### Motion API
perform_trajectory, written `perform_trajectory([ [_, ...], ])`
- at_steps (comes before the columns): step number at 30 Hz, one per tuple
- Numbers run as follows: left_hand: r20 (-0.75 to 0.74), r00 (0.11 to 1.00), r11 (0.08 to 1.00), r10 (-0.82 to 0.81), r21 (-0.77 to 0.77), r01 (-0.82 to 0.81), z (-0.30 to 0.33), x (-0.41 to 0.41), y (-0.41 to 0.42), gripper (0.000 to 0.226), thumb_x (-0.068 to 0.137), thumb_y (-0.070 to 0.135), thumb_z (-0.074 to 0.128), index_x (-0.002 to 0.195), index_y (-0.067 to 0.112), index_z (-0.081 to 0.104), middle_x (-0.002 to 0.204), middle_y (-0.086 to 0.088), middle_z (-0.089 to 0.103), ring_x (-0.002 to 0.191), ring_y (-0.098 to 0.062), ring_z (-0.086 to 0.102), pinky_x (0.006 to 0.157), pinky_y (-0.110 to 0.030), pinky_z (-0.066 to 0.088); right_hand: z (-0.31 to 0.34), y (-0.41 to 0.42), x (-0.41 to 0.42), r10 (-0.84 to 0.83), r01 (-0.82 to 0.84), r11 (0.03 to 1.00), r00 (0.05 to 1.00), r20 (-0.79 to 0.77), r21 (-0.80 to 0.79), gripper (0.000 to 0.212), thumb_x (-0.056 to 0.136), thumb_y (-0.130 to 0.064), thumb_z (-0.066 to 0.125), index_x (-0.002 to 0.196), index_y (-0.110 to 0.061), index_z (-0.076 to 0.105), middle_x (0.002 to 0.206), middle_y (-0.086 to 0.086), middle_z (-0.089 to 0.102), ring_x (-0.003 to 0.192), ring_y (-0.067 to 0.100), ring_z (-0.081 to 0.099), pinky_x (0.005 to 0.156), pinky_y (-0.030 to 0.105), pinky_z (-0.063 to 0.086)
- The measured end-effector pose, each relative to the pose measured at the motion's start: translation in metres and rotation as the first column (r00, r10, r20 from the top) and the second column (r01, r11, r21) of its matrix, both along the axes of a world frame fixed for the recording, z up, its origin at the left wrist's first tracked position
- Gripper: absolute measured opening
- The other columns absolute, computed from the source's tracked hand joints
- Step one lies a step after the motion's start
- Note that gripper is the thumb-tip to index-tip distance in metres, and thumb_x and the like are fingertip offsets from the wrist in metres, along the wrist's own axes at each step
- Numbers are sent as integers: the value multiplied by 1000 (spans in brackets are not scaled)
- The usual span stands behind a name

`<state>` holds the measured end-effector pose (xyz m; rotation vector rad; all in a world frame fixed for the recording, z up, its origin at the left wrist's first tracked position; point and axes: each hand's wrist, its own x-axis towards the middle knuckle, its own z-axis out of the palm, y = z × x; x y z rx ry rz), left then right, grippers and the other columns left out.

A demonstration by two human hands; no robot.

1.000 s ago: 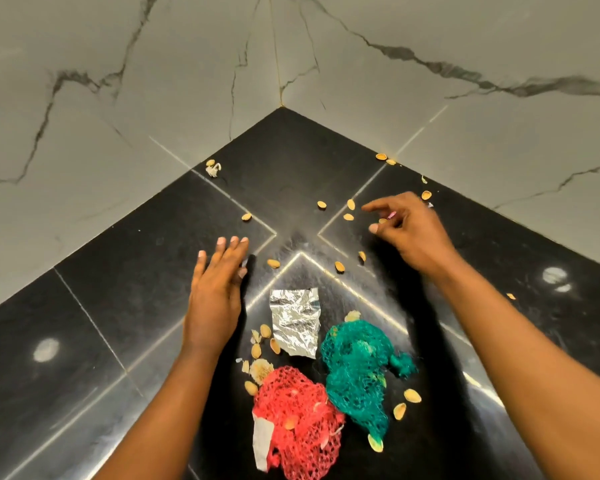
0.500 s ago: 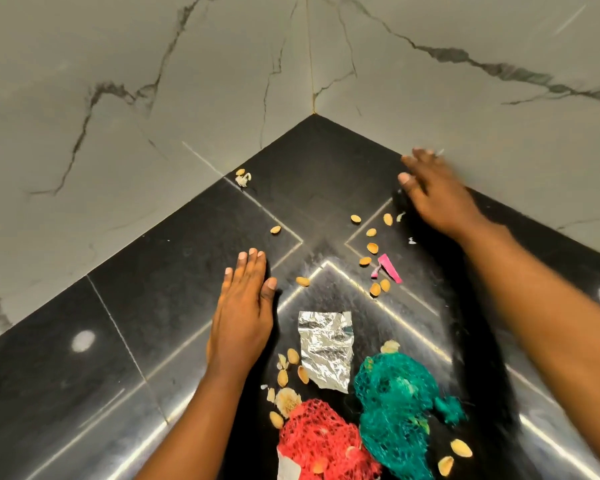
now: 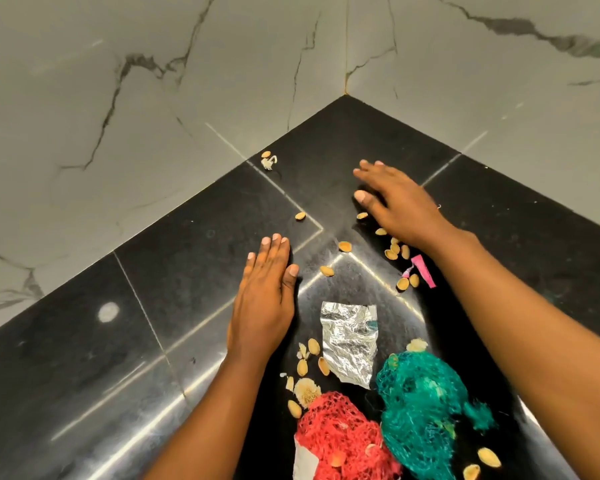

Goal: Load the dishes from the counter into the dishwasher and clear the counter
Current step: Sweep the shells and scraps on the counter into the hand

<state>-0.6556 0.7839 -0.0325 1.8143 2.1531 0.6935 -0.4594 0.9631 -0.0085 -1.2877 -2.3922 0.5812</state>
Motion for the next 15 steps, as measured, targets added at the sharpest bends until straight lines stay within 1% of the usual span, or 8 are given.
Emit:
perform_trajectory([
  [2,1,1000,1000,5,-4,-5,1,1,0,54,102,45,20,152,25,24,158,15,16,146,3,4,121,-23,1,-13,3,-23,63,-46,993,985,161,-109,60,103,-44,28,154,-12,18,162,10,6,150,24,-2,121,40,1],
  [3,3,1000,1000,11,-8,-11,1,0,0,54,102,45,20,152,26,23,158,15,15,146,4,3,121,-22,1,-16,0,-37,130,-107,983,979,159,-146,61,104,-45,24,155,-13,14,162,12,2,149,23,-7,121,39,-3],
  [4,7,1000,1000,14,-12,-14,2,1,0,54,102,45,19,153,26,23,158,15,15,145,4,3,121,-22,1,-15,-4,-49,196,-181,970,977,85,-159,59,104,-43,25,154,-14,16,162,11,6,149,21,-3,121,37,-1],
  [6,20,1000,1000,16,-11,-16,3,1,0,53,103,44,19,153,26,22,158,15,16,145,5,3,121,-23,2,-2,4,-77,270,-274,954,962,-44,-124,52,104,-39,31,151,-16,30,157,8,29,148,18,17,119,33,14],
  [8,49,999,1000,20,-9,-19,4,1,0,52,104,42,20,153,25,21,159,15,14,145,6,1,120,-22,1,9,36,-112,300,-301,952,954,-28,-51,52,102,-43,38,147,-16,39,150,11,42,144,23,28,116,38,26],
  [10,84,996,999,31,-11,-30,5,1,0,50,105,39,22,154,26,17,160,17,9,144,7,-2,121,-22,1,13,68,-143,318,-318,948,948,17,-34,56,100,-47,39,147,-16,39,151,10,41,144,25,28,117,41,25],
  [12,115,993,999,32,0,-32,6,2,-1,51,106,38,24,154,26,14,160,17,6,144,7,-3,121,-25,3,7,89,-163,330,-328,944,940,87,-35,54,101,-48,38,148,-21,38,156,5,33,144,24,28,118,38,23],
  [15,148,989,1000,22,7,-23,9,1,-1,52,106,37,23,155,25,8,161,16,1,144,6,-7,122,-27,3,-7,85,-160,371,-371,928,919,132,-30,48,102,-47,34,146,-30,40,159,-6,26,143,20,30,117,39,25],
])
